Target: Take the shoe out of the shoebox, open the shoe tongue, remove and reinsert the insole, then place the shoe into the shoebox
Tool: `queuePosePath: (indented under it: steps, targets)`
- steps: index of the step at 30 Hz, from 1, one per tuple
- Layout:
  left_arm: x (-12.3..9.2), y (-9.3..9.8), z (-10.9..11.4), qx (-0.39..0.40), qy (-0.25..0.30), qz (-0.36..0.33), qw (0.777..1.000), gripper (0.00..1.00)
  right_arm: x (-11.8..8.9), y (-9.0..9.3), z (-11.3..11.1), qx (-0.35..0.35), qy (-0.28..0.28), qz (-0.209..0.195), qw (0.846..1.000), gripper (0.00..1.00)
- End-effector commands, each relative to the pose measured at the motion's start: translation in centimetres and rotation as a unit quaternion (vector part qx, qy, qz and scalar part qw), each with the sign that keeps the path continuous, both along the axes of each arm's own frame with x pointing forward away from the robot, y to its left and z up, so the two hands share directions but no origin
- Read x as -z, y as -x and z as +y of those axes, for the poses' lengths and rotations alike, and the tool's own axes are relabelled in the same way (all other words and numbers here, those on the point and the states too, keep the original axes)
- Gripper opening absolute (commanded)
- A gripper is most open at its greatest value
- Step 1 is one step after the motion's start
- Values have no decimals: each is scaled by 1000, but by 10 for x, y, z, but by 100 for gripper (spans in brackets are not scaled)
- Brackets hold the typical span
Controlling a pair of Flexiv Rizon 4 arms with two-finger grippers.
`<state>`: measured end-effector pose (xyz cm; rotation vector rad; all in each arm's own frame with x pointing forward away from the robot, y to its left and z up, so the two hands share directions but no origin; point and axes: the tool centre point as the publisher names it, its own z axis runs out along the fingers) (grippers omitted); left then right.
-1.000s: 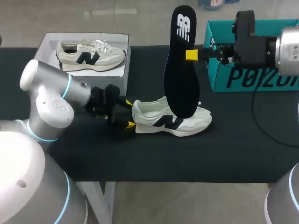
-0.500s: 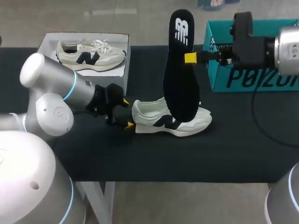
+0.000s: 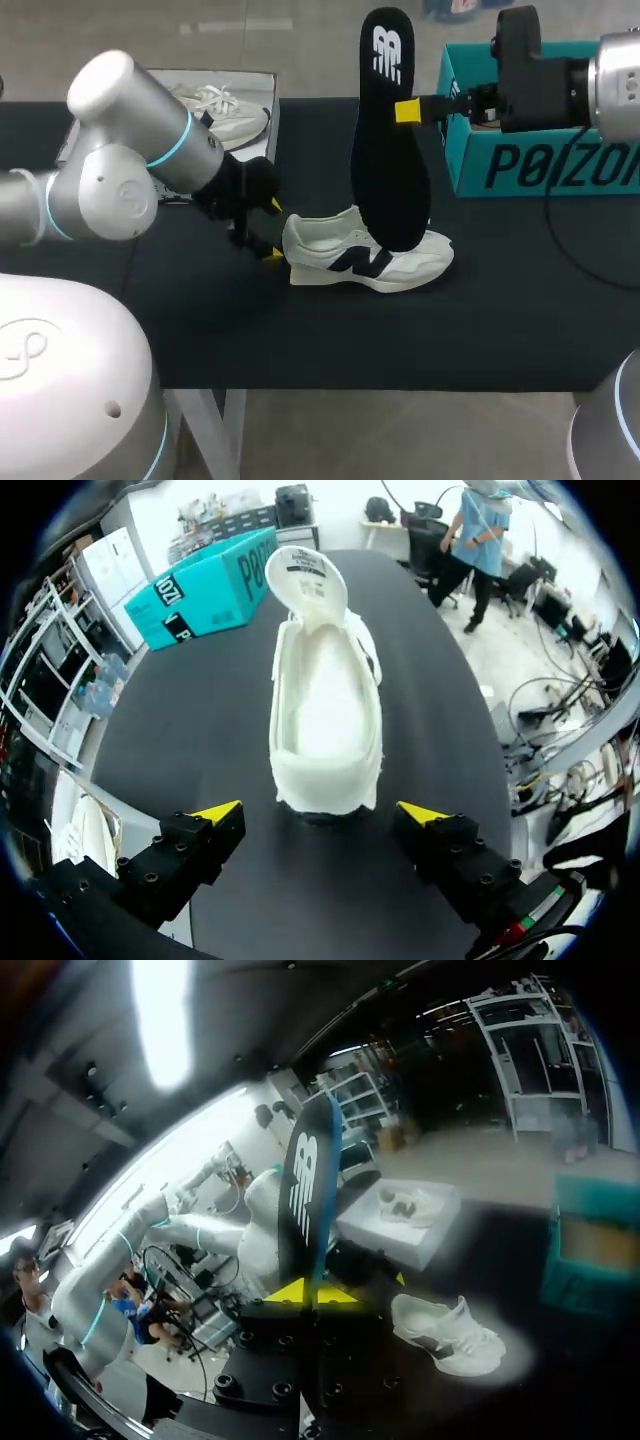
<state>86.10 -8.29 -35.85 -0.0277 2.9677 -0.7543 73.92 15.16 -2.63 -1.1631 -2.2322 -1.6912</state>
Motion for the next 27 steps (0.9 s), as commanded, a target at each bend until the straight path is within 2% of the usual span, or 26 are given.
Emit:
queuePosePath:
  steps: [1,9,12,22,27]
  targets:
    - [-25,-4,-10,12,-234,53,971,100,-2,-3,0,4,4,6,1000,0]
    - [-35,-5,-20,9,-340,74,938,100,-5,-6,-3,11,5,9,1000,0]
    - [-33,-4,-19,10,-357,80,931,100,-7,-7,-6,16,-2,9,1000,0]
    - [-31,3,-13,36,-344,42,937,100,-8,-12,-5,22,3,9,1000,0]
    - [-31,3,-10,31,-333,45,941,100,-8,-13,-3,27,2,8,1000,0]
